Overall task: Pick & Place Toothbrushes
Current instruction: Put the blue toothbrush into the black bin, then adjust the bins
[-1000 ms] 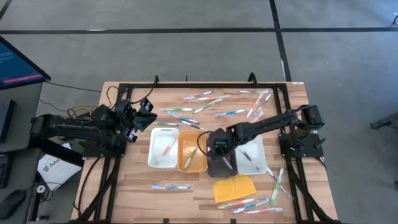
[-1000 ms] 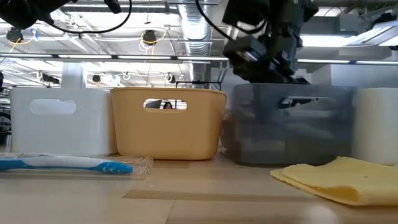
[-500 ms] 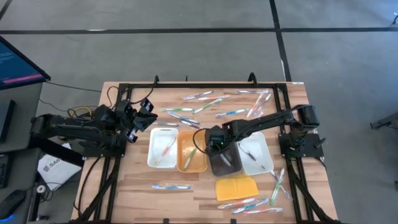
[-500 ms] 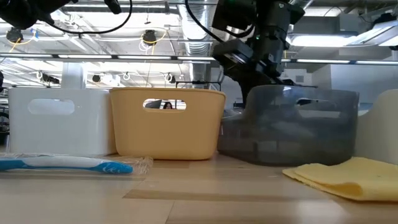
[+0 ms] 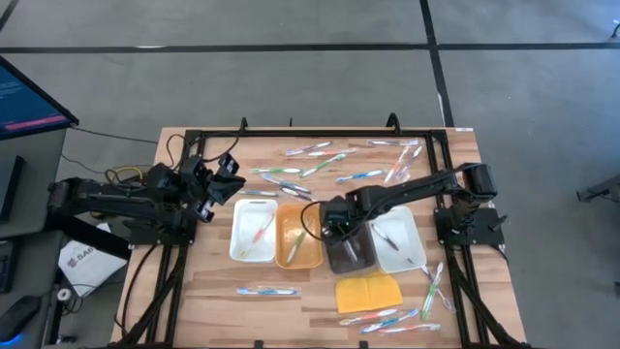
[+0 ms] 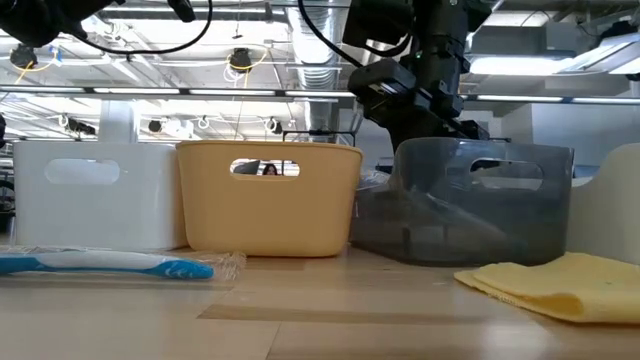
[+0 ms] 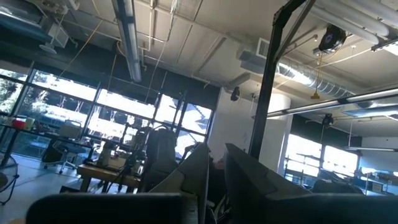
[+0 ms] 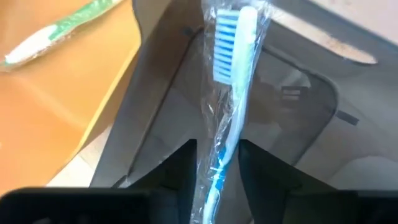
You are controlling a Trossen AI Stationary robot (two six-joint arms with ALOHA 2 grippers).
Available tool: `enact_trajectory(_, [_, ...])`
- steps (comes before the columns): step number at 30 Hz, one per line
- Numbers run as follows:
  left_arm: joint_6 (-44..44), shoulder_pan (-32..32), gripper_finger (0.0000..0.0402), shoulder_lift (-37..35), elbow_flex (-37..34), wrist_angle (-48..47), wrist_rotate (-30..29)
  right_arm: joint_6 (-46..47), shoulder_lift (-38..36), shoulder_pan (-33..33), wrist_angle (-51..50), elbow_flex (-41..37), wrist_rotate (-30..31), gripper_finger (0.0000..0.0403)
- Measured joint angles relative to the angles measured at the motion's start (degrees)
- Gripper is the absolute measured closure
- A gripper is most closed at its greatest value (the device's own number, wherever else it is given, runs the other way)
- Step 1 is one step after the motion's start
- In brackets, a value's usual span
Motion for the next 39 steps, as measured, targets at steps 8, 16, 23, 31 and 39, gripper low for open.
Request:
enact_trajectory(8, [0.00, 0.00, 0.0358, 0.00, 0.00, 0.00, 0.00, -0.12, 0.00, -0.04, 0.88, 0.00, 0.01, 0.0229])
enact_trajectory(16, [0.00, 0.00, 0.0358, 0.00, 0.00, 0.00, 0.00, -2.96, 0.00, -0.07, 1.98, 0.00, 0.00, 0.0268])
enact_trajectory(23, [0.00, 0.00, 0.0358, 0.00, 0.00, 0.00, 0.00, -5.03, 0.00, -0.05, 5.23, 0.00, -0.69, 0.0346])
enact_trajectory(31, [0.00, 0.00, 0.0358, 0.00, 0.00, 0.00, 0.00, -4.92, -0.75, -0.06, -0.89, 1.74, -1.08, 0.0399])
enact_trajectory(39, [0.09, 0.00, 0.0358, 0.00, 0.00, -0.01, 0.00, -0.70, -0.85, 2.87, -28.91, 14.21, 7.77, 0.0401])
